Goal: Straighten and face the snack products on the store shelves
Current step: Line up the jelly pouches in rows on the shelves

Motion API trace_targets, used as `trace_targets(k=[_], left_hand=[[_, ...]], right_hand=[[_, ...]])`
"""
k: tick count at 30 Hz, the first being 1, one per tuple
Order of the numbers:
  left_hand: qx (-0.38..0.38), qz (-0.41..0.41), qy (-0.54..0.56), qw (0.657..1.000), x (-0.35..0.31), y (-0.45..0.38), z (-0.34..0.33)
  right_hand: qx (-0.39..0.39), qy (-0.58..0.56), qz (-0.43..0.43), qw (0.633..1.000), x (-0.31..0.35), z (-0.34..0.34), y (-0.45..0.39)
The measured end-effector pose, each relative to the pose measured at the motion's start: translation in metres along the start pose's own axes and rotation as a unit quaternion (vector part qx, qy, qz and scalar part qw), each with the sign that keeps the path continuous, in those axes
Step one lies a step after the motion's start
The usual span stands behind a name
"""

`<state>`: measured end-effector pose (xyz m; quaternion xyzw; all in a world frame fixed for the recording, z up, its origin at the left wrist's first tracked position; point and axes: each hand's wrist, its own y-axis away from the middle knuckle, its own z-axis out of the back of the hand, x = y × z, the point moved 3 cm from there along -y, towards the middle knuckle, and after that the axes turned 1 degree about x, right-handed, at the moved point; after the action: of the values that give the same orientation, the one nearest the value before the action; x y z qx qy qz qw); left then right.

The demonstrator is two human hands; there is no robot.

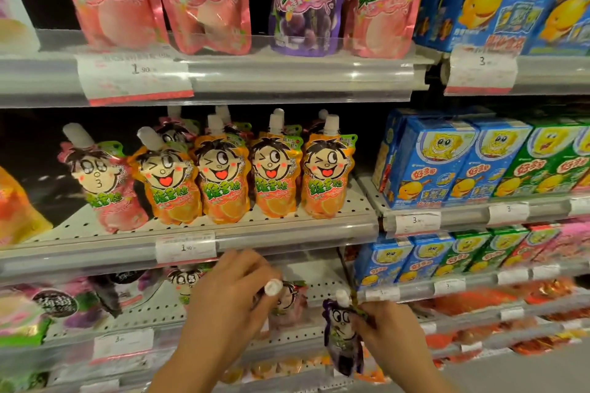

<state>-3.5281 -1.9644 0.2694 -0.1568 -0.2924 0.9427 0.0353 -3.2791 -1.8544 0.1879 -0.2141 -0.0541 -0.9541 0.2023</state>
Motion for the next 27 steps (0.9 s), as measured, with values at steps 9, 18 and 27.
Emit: trace_targets(k=[9, 18, 27], left_hand=[[0.042, -0.060, -0.080, 0.994, 0.028, -0.006, 0.008], [0.076, -0.029, -0.060, 0.995, 0.028, -0.008, 0.009], [0.080, 0.001, -0.039, 0.996, 0.023, -0.012, 0.010]], right_hand=[[-0.037, -0.087, -0.031, 0.995, -0.001, 0.008, -0.013], [-0.200, -0.161, -0.044, 0.965, -0.001, 0.014, -0.019], [-0.231, -0.109, -0.038, 0.966, 0.017, -0.003, -0.054]])
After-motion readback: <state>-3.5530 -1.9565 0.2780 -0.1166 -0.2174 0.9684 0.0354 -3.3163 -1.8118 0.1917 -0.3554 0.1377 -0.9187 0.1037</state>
